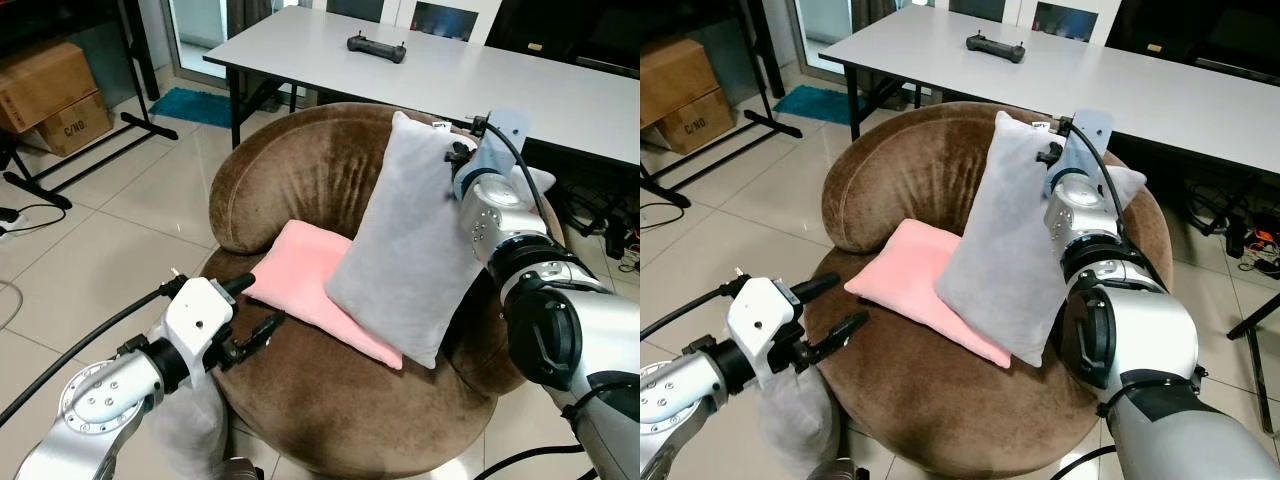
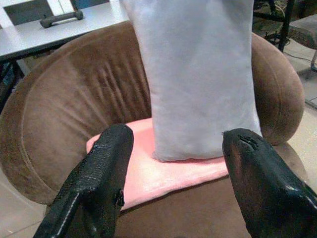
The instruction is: Move the pillow to the sofa from floor
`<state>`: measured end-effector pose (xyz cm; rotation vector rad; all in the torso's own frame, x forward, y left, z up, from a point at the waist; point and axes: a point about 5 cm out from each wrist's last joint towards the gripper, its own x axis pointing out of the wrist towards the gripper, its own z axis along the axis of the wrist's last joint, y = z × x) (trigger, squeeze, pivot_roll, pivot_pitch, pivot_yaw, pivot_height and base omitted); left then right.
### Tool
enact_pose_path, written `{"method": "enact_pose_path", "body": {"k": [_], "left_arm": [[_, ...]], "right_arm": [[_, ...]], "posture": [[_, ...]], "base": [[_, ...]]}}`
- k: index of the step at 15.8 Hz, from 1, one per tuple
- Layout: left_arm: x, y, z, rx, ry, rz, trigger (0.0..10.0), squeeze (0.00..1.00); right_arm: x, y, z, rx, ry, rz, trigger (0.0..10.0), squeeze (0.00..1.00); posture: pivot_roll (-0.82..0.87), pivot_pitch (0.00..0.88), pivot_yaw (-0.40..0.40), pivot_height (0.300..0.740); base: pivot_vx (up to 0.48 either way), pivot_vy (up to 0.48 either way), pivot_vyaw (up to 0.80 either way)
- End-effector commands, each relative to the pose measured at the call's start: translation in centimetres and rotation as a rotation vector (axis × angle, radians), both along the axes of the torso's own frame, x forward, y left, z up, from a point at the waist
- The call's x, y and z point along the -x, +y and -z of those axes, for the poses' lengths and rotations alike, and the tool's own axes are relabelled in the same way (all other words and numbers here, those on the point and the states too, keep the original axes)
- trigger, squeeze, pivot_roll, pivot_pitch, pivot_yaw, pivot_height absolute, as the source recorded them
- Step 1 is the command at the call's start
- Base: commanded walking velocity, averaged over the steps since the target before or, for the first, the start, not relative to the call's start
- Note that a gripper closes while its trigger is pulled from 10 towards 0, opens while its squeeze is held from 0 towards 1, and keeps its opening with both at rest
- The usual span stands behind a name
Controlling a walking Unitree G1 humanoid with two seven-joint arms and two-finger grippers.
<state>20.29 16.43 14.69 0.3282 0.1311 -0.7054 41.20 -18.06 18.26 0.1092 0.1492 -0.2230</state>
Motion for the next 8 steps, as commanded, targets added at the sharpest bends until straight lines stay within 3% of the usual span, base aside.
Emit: {"method": "enact_pose_path", "body": {"k": [1, 4, 7, 8], "left_arm": [[-0.6, 0.3, 0.0, -0.016, -0.017, -0.022, 10.0, 0.00], [-1.5, 1.0, 0.3, -0.035, -0.033, -0.100, 10.0, 0.00], [-2.2, 0.4, 0.5, 0.030, -0.043, -0.146, 10.0, 0.00], [-2.4, 0.3, 0.7, 0.036, -0.045, -0.177, 10.0, 0.00]], "right_arm": [[-0.4, -0.5, -1.7, 0.023, -0.055, 0.010, 10.0, 1.00], [-0.5, -0.4, -2.7, 0.038, -0.103, 0.003, 10.0, 1.00], [-0.5, 0.1, -3.0, 0.001, -0.172, -0.039, 10.0, 1.00], [-0.4, 0.3, -2.7, -0.003, -0.184, -0.067, 10.0, 0.51]], "posture": [[0.23, 0.000, -0.094, 0.740], [0.23, 0.000, -0.090, 0.740], [0.19, 0.000, -0.076, 0.740], [0.19, 0.000, -0.078, 0.740]], "base": [[0.000, 0.000, 0.00], [0.000, 0.000, 0.00], [0.000, 0.000, 0.00], [0.000, 0.000, 0.00]]}}
